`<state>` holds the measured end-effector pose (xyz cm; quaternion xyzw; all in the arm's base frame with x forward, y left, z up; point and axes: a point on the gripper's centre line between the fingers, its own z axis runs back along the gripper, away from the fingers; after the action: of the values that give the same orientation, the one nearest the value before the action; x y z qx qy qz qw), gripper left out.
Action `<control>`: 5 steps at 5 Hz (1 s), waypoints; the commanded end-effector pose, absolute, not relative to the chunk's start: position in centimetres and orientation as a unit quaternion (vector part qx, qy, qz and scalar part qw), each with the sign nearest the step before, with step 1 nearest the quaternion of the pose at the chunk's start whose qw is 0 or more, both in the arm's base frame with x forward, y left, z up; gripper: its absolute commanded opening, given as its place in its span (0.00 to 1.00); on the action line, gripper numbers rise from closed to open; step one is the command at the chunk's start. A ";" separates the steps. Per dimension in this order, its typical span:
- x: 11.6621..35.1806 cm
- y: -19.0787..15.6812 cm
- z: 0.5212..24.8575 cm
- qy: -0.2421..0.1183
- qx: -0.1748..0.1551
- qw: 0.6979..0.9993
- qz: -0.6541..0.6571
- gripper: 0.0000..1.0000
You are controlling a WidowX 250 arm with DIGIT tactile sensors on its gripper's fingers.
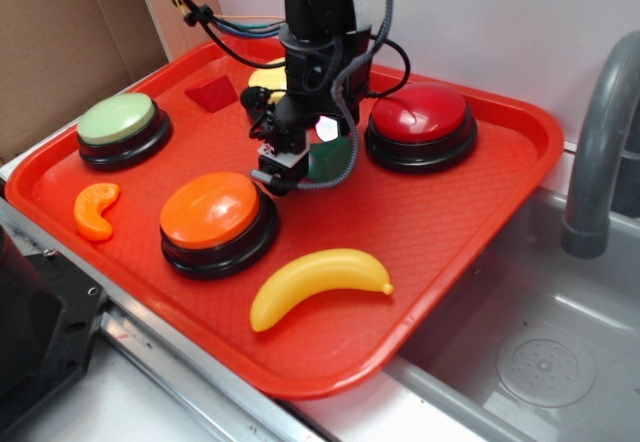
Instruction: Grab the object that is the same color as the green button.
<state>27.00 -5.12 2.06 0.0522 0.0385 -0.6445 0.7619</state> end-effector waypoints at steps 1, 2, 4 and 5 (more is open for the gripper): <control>26.1 -5.6 2.4 0.015 0.062 0.771 -0.634 0.00; 25.7 -4.9 5.2 -0.023 0.082 0.815 -0.573 0.00; 22.9 -4.3 15.2 -0.073 0.038 0.934 -0.347 0.00; 21.3 -4.4 17.9 -0.059 0.056 0.960 -0.266 0.00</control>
<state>21.26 -2.48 16.62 0.0530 -0.0250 -0.2613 0.9635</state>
